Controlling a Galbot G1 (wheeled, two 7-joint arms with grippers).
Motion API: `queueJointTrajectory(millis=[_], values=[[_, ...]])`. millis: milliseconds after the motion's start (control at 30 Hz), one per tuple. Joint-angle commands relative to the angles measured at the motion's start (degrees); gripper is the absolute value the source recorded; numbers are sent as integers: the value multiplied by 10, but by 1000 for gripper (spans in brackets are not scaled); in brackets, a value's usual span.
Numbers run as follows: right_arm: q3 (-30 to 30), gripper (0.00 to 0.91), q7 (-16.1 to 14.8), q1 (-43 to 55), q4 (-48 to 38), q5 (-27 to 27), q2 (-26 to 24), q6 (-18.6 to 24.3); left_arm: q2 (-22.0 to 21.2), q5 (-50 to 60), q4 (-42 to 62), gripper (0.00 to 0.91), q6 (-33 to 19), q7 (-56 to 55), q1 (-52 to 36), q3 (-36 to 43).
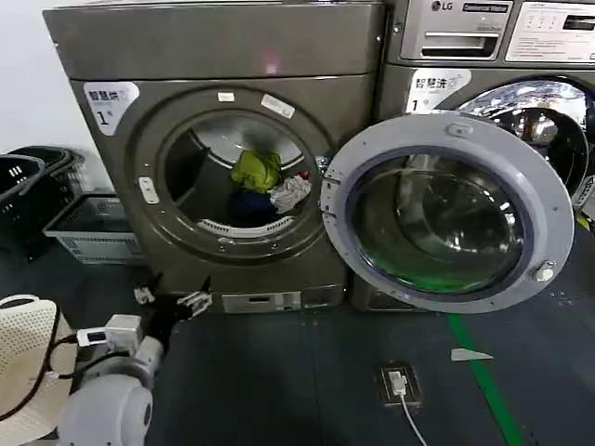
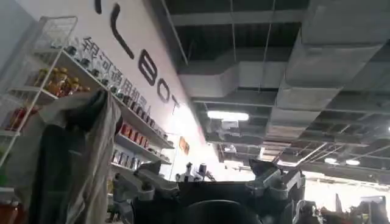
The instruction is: Grasp the clothes from the dryer.
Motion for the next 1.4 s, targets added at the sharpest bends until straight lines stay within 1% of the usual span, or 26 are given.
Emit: queueJointTrajectory(millis=[33, 200, 367, 500, 667, 1400], values=[[2, 907, 3, 0, -1, 0, 1, 6, 1, 0, 2, 907, 28, 0, -2, 0], [9, 907, 3, -2, 0, -2, 6, 15, -1, 0, 6, 907, 28, 0, -4, 2], [11, 907, 17, 0, 0, 3, 4, 16, -2, -4, 6, 907, 28, 0, -5, 0], [12, 907, 20, 0, -3, 4, 3, 16, -2, -7, 8, 907, 28, -1, -6, 0], [19, 907, 16, -1, -6, 7, 0, 18, -3, -7, 5, 907, 28, -1, -4, 1], [17, 907, 18, 2, -10, 9, 5, 17, -4, -7, 5, 907, 28, -1, -4, 4]])
